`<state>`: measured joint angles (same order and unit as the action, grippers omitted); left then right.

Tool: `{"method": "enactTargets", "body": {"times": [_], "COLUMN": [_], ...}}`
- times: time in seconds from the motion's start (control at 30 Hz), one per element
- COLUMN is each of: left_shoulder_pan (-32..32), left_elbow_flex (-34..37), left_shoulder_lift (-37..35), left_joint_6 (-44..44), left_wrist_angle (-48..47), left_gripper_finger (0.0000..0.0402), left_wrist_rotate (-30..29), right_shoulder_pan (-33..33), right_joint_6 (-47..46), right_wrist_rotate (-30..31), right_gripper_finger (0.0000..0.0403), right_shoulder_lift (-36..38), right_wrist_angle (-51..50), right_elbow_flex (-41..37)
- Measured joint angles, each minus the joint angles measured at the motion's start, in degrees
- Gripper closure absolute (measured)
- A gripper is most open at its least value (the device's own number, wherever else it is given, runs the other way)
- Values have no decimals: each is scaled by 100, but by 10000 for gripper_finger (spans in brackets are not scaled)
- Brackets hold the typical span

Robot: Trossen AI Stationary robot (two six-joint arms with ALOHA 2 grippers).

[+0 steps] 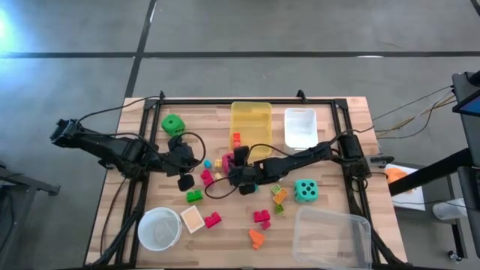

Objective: Pick & Place Toys
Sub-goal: Put the red dice into the transparent bin

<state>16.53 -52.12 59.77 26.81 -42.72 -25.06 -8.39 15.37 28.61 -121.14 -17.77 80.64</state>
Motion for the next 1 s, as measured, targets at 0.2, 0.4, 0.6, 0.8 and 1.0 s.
{"method": "enactTargets", "body": {"times": [0.2, 0.4, 0.6, 0.8, 1.0], "left_shoulder_pan": [0, 0, 0, 0, 0], "left_elbow_flex": [0, 2, 2, 2, 2], "left_shoulder_lift": [0, 0, 0, 0, -2], "left_joint_6": [5, 7, 7, 20, 20], "left_wrist_angle": [-83, -90, -83, -79, -77], "left_gripper_finger": [401, 401, 401, 401, 401], "left_wrist_rotate": [0, 1, 0, 0, 2], "right_shoulder_pan": [-194, -299, -321, -509, -922], "right_joint_6": [-66, -616, -1285, -1619, -2230], "right_wrist_rotate": [438, 357, 4, 21, 66], "right_gripper_finger": [244, 259, 287, 298, 303], "right_shoulder_lift": [64, 426, 997, 1572, 2254], "right_wrist_angle": [-4, -404, -875, -1201, -2017], "right_elbow_flex": [-13, -52, -55, -54, -50]}}
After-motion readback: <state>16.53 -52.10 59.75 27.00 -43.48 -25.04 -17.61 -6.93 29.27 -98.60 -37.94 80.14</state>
